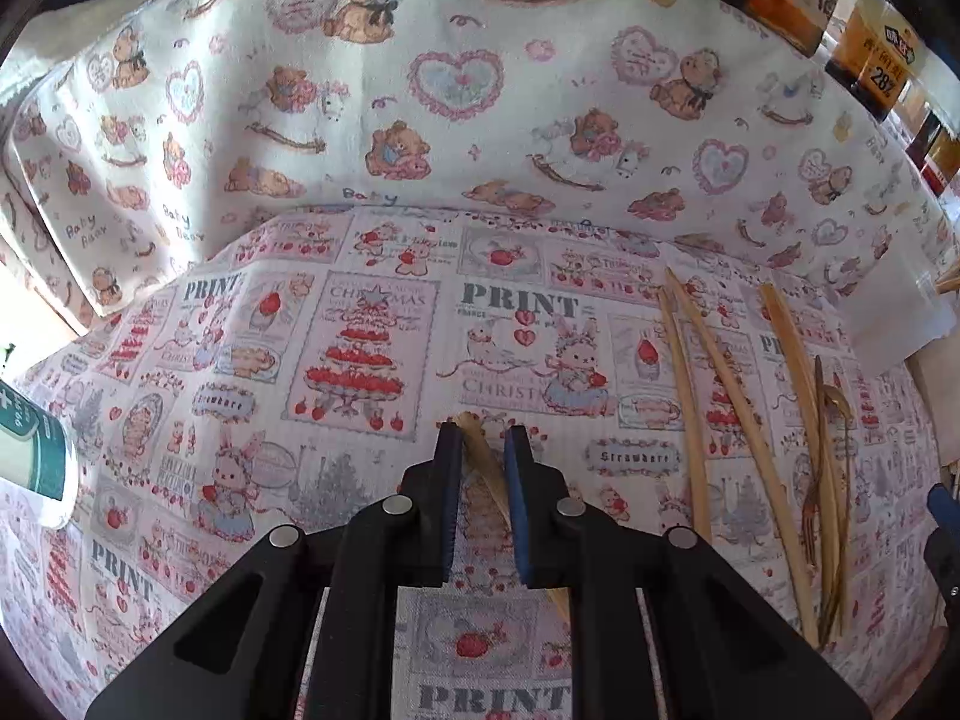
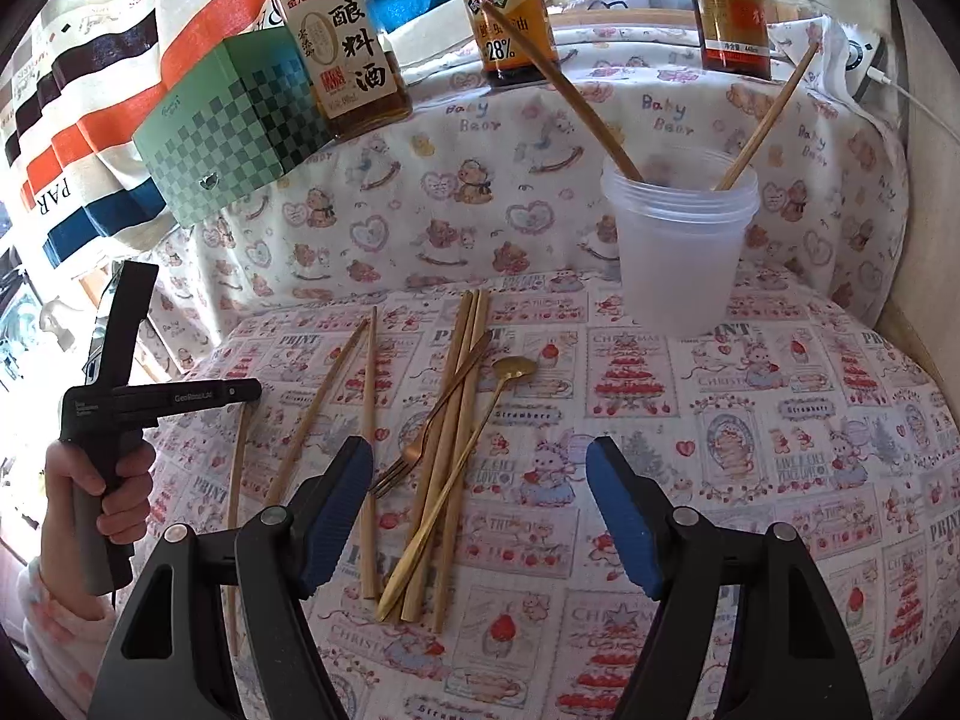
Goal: Organize utensils
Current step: 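Close the left tool on another wooden chopstick, then lift the chopstick upright with the left tool toward the clear cup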
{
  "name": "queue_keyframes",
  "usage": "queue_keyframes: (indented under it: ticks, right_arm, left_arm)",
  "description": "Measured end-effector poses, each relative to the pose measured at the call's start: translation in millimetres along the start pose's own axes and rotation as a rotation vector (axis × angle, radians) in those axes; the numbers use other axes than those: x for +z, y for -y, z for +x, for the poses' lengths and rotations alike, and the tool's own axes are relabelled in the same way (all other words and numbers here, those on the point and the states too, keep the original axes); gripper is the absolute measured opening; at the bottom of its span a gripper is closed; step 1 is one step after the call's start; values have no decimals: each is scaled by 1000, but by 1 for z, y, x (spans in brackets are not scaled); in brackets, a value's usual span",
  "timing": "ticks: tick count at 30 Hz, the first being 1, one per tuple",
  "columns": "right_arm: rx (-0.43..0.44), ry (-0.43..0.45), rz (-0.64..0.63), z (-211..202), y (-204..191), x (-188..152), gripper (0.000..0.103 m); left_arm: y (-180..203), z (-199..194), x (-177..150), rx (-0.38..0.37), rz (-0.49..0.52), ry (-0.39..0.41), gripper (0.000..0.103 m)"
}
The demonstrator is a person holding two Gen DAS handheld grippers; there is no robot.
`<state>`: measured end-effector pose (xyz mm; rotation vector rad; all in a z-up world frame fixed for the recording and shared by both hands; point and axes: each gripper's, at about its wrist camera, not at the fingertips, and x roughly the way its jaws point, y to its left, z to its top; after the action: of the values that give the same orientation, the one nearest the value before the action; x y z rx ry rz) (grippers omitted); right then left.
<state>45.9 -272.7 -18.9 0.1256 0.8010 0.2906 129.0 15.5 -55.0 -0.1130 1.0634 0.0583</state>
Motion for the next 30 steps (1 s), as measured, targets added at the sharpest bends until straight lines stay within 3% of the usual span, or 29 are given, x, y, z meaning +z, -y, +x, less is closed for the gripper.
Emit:
queue_keyframes:
  ticks: [4,9,14,18,24,27,30]
  right_arm:
    - [-104,36,-55,1,-4,-1,76]
    - [-71,31,-32,-2,0,1,76]
    - [-115,82,-30,-13,2,4,76]
    - [-90,79,-23,-14,3,5,76]
    - [-105,71,-25,-11,2,3,69]
    - [-107,93,-5,-16,6,5,69]
    - [-111,108,-2,-19,8,6,69]
  left_arm:
    - [12,4,2,63,28,26,14]
    - [3,4,3,37,-27,30,10]
    - [-18,-15,0,-138,-121,74,7]
    - [-9,-69,-6,-85,-109,332,6]
    - [5,-160,-31,-126,-29,757,6]
    - [12,-203,-54,-201,-22,881,6]
    - [31,-229,-86,-140,41,1053,6]
